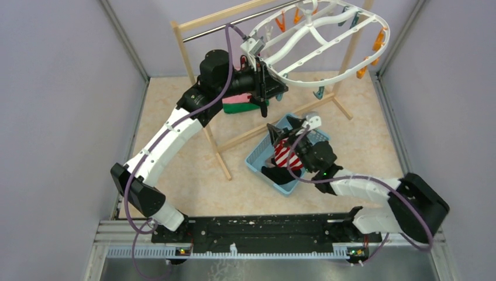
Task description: Remove the socks clipped to the hanger
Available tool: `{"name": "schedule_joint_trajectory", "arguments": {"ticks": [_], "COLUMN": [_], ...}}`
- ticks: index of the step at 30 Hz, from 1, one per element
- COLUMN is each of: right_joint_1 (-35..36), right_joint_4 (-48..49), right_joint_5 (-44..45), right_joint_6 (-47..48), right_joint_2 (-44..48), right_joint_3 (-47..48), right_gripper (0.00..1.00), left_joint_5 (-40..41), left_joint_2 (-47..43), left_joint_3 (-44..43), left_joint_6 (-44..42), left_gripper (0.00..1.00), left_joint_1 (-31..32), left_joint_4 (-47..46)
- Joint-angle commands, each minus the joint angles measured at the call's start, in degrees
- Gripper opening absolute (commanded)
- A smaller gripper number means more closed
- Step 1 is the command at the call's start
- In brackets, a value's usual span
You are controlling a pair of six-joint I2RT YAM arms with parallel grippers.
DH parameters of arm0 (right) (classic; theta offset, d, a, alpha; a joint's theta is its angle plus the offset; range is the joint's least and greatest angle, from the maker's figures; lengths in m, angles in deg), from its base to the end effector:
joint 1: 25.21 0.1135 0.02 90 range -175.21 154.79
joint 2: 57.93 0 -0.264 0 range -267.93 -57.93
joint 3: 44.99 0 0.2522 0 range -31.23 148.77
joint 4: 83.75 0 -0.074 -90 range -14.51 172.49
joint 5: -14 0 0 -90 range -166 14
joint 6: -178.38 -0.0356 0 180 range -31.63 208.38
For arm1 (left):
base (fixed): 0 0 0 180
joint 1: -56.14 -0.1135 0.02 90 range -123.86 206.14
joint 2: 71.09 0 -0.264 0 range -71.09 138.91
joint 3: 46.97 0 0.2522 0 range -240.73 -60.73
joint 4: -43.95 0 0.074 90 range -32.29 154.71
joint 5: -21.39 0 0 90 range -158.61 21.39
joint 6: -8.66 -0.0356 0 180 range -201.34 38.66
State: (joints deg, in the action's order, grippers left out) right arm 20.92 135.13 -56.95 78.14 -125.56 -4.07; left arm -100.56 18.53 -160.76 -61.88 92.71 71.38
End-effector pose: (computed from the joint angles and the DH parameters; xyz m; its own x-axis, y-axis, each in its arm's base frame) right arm 0.1817 0.1722 0.2670 0.0619 0.3069 -0.9497 -0.4790 0.8440 0.2415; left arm 0.2718 -0.2251 0.4748 -0.3528 -0.0902 -0.9313 0.8615 0.3570 -0.3610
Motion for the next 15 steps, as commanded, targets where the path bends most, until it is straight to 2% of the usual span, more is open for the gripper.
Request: {"name": "schedule_joint_trajectory", "arguments": {"ticks": [1,3,7,11,13,15], "right_joint_1": [0.5,0.7,1.2,0.9,0.9,0.8], "right_joint_4": [18.9,21.9,28.2,30.0,30.2,31.4], "right_joint_5": [-6.4,-4.8,1.2,4.3,5.6,6.7], "right_joint_6": [12.9,15.9,24.2,29.6,31.1,31.6], "right_joint_2": [-12.3,-18.3,-30.2,-41.5,-45.5,-47.3], "right_joint_3": [5.6,9.9,19.9,31.3,35.8,38.1], "right_gripper": [0.81,0.81,0.82,0.77,0.66,0.42], "left_joint_5": [-1.8,-1.9,-1.6,-1.3,-1.3,-1.2], "left_joint_2": [0.1,0.1,-0.2,-1.3,-2.0,-2.6], "left_joint_3": [-2.0,-2.2,-2.5,-1.3,-0.5,0.1], "left_joint_6": [-0.1,-0.2,-0.1,0.4,0.7,0.6], "left_gripper": [0.00,0.02,0.24,0.35,0.36,0.40], "left_joint_1": [0.3,0.4,0.5,0.5,0.5,0.5], "left_joint_4": [-3.0,-2.8,-1.7,-1.7,-2.0,-1.8]}}
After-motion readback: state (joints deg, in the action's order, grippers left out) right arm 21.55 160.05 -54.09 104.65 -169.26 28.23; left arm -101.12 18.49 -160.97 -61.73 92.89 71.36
